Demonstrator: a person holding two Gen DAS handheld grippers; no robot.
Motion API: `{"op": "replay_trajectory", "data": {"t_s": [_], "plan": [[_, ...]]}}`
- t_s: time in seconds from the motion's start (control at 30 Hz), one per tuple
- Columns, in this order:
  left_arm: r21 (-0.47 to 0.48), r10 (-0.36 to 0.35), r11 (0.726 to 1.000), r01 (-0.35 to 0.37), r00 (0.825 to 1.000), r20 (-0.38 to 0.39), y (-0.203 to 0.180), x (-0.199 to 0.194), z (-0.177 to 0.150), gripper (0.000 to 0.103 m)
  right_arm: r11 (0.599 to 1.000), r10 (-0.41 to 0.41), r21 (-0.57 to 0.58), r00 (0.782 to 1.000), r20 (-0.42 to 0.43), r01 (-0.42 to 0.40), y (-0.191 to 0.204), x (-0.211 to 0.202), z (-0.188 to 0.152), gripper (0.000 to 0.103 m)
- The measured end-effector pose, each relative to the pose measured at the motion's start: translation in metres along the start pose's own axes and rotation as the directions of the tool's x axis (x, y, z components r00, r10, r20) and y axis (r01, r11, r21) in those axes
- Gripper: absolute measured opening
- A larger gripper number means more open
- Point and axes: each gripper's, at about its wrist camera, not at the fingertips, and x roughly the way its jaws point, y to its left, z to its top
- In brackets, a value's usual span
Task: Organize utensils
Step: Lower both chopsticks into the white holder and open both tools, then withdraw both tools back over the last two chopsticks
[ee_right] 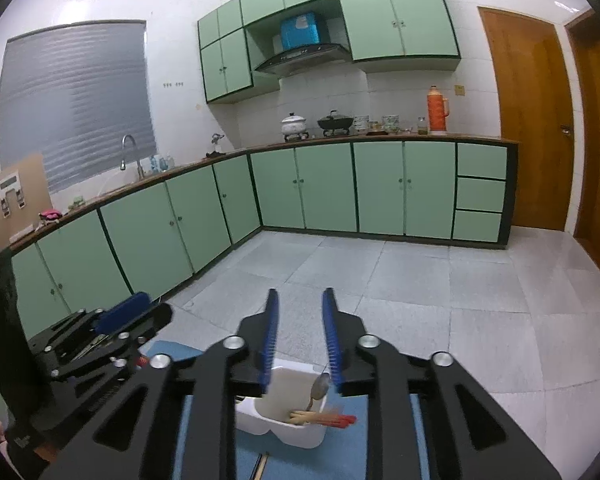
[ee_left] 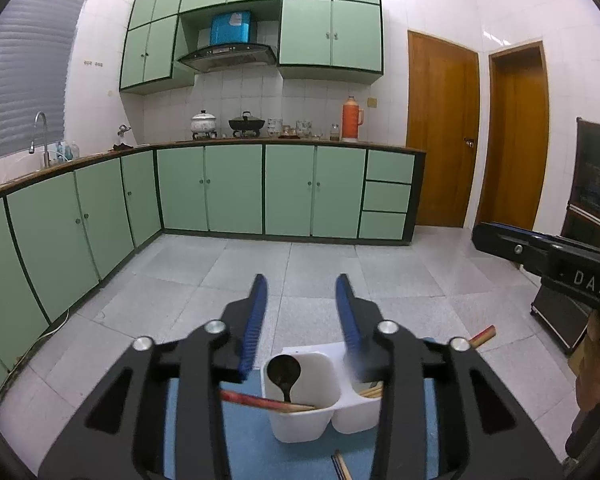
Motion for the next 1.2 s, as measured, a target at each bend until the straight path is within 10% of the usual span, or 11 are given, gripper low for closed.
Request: {"op": "replay_trajectory", "data": {"t_s": [0.3,0.5,1.2], "plan": [[-0.039,-0.003,0.999,0.005,0.998,0.06,0.007,-0.059,-0.014,0.082,0.998,-0.059,0.032,0.996,0.062,0.057,-0.003,-0.058,-0.037,0.078],[-0.027,-0.011,1.0,0.012,1.0,0.028,0.0,-0.092,-0.05,0.09,0.997,-0.07,0.048,0.996,0.061,0.067,0.006,-0.092,-0.077,0.096],[0.003,0.065,0.998,-0.066,0.978,-0.199,0.022,-0.144,-0.163,0.093,0.994,-0.066,0.075,0.991,-0.116,0.075,0.033,-0.123,-0.188,0.097]]}}
